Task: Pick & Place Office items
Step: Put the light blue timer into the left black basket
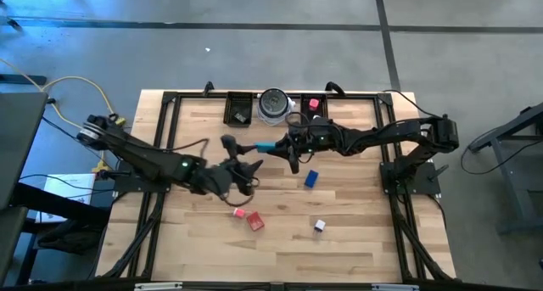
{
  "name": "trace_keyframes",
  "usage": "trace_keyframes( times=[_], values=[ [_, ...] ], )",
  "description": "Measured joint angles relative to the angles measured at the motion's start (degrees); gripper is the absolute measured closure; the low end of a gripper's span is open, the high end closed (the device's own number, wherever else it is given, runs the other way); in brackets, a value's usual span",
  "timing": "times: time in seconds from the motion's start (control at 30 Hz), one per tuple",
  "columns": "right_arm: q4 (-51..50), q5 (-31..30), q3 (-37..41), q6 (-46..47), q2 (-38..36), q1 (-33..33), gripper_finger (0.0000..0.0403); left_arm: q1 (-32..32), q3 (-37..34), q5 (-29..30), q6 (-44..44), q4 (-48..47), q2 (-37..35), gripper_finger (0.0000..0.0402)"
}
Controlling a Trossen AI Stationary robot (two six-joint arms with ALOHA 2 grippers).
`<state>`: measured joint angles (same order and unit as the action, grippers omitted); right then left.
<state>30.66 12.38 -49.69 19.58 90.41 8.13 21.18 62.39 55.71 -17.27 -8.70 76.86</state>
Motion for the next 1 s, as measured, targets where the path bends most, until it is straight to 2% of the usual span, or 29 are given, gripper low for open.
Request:
trace_keyframes(
  times=[0.1,0.3,0.47,0.67,0.77,0.9,1.0],
  values=[
    [-0.07,-0.21,0.0,-2.43,0.0,-1.02,0.0356,0.11,0.02,-3.8,7.29,-2.73,-4.44,0.0173],
    [-0.69,-4.2,0.0,-9.79,-1.24,-4.33,0.0356,-4.69,-0.29,-18.6,20.04,-8.32,-10.62,0.0172],
    [-5.41,-12.81,-0.02,-16.85,-4.19,-7.27,0.0356,-9.67,-2.88,-28.12,24.05,-8.67,-11.17,0.0172],
    [-8.59,-18.85,-0.02,-22.38,-5.06,-9.39,0.0356,-12.97,-6.84,-39.05,25.05,-0.29,-11.41,0.0172],
    [-9.93,-21.59,-0.02,-25.35,-5.07,-10.42,0.0356,-13.67,-8.26,-41.75,25.06,2.65,-12.59,0.0172],
    [-10.87,-26.58,0.0,-29.87,-5.07,-12.45,0.0356,-14.47,-11.91,-42.06,26.3,3.81,-15.67,0.0172],
    [-10.93,-29.95,0.0,-34.2,-5.07,-14.02,0.0356,-15.3,-16.3,-42.07,27.68,8.79,-19.35,0.0172]
  ],
)
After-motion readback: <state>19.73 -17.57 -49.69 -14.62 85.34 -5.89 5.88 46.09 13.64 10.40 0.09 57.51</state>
